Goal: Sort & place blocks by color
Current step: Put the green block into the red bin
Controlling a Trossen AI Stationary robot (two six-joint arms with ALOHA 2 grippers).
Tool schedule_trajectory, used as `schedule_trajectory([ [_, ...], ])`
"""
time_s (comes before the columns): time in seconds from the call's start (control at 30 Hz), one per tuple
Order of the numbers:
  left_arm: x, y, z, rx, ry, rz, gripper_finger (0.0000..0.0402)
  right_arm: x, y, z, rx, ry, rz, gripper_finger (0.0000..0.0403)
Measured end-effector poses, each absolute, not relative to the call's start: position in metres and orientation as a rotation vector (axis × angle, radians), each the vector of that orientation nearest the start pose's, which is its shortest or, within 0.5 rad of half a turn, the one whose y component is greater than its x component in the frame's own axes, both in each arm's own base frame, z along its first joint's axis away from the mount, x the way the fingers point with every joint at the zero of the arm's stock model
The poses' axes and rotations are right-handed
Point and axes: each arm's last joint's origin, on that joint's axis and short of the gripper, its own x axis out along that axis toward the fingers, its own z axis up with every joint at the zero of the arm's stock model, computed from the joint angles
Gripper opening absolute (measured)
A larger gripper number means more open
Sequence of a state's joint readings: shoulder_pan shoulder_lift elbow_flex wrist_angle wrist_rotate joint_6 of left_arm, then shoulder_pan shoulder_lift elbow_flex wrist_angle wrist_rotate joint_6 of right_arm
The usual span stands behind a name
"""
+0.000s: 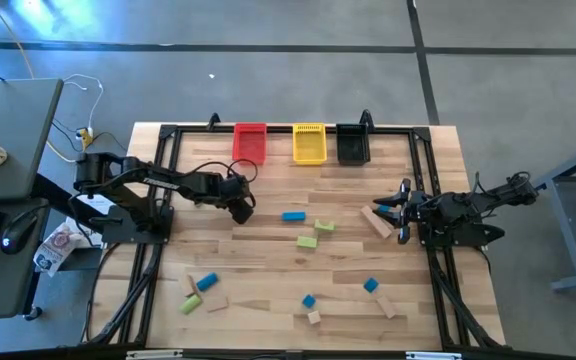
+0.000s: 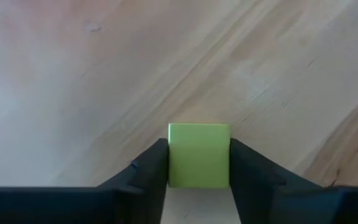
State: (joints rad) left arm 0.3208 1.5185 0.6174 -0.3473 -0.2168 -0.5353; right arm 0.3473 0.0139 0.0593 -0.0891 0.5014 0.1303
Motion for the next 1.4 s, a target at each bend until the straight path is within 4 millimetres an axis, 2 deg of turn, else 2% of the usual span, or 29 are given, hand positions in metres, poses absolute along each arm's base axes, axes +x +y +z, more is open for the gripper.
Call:
schedule_trajectory([
  [0.07, 0.222, 0.08, 0.121, -0.492, 1.111, 0.778, 0.0102, 0.09, 0.018, 0.174, 0.112, 0.03, -0.157, 0.0129],
  [0.3, 0.224, 0.08, 0.128, -0.439, 1.067, 0.715, 0.0102, 0.09, 0.018, 0.174, 0.112, 0.029, -0.157, 0.0129],
  [0.5, 0.226, 0.087, 0.159, -0.39, 0.858, 0.678, 0.0102, 0.09, 0.018, 0.174, 0.112, 0.03, -0.157, 0.0129],
  [0.77, 0.219, 0.114, 0.205, -0.318, 0.516, 0.741, 0.0102, 0.09, 0.018, 0.174, 0.112, 0.03, -0.156, 0.0129],
  [1.0, 0.207, 0.142, 0.221, -0.228, 0.382, 0.842, 0.0102, 0.09, 0.018, 0.174, 0.112, 0.03, -0.157, 0.0129],
  [1.17, 0.203, 0.164, 0.226, -0.241, 0.413, 0.898, 0.011, 0.09, 0.018, 0.175, 0.172, 0.016, -0.161, 0.0129],
  [1.4, 0.209, 0.198, 0.236, -0.245, 0.584, 0.915, 0.0108, 0.091, 0.018, 0.179, 0.235, -0.028, -0.166, 0.0129],
])
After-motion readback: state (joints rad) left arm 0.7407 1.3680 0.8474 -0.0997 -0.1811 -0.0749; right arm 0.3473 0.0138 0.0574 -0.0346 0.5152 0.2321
